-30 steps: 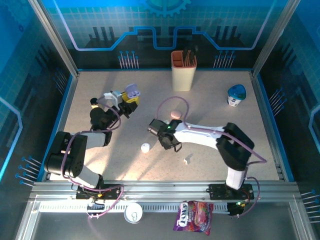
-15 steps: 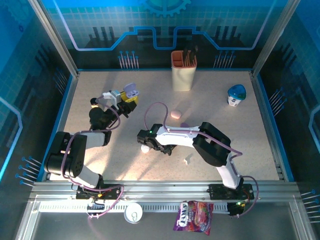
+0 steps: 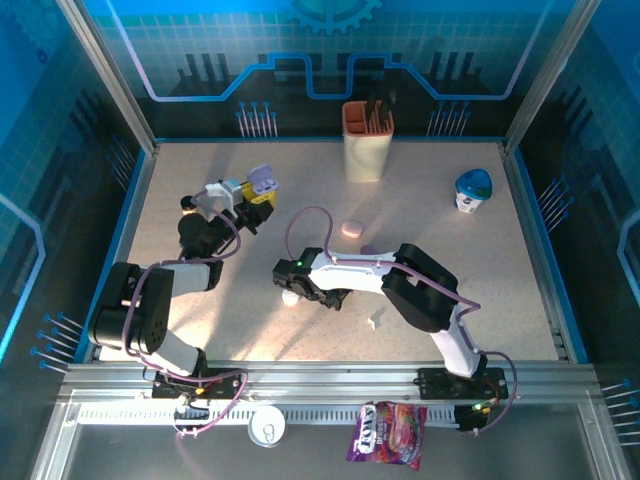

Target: Insert wireless bluetooth earbuds into charging case

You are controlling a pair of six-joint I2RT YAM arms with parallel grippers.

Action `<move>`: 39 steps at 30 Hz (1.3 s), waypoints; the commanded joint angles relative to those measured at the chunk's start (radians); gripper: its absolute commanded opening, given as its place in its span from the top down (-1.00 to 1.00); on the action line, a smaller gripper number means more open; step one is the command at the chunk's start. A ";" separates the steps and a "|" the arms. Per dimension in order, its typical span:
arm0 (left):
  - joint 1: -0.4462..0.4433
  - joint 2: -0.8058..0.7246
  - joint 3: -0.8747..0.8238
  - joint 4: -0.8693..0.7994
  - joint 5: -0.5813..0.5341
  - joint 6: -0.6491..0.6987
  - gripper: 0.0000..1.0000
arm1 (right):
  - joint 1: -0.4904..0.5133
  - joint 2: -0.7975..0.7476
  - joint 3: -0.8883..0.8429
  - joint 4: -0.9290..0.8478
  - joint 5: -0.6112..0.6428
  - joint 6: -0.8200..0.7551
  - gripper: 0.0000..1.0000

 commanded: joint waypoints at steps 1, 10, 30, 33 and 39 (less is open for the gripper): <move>0.011 0.009 0.028 0.032 0.025 -0.019 0.47 | -0.001 0.034 0.019 -0.020 0.004 -0.006 0.44; 0.010 0.005 0.025 0.031 0.025 -0.018 0.47 | -0.005 0.055 0.011 -0.019 0.001 -0.012 0.54; -0.007 0.040 0.029 0.031 0.056 0.017 0.49 | -0.114 -0.263 -0.208 0.261 -0.236 0.033 0.69; -0.037 0.068 0.033 0.031 0.062 0.046 0.49 | -0.161 -0.371 -0.283 0.368 -0.349 0.039 0.68; -0.114 0.120 0.038 0.031 0.062 0.113 0.49 | -0.280 -0.601 -0.437 0.637 -0.621 0.087 0.68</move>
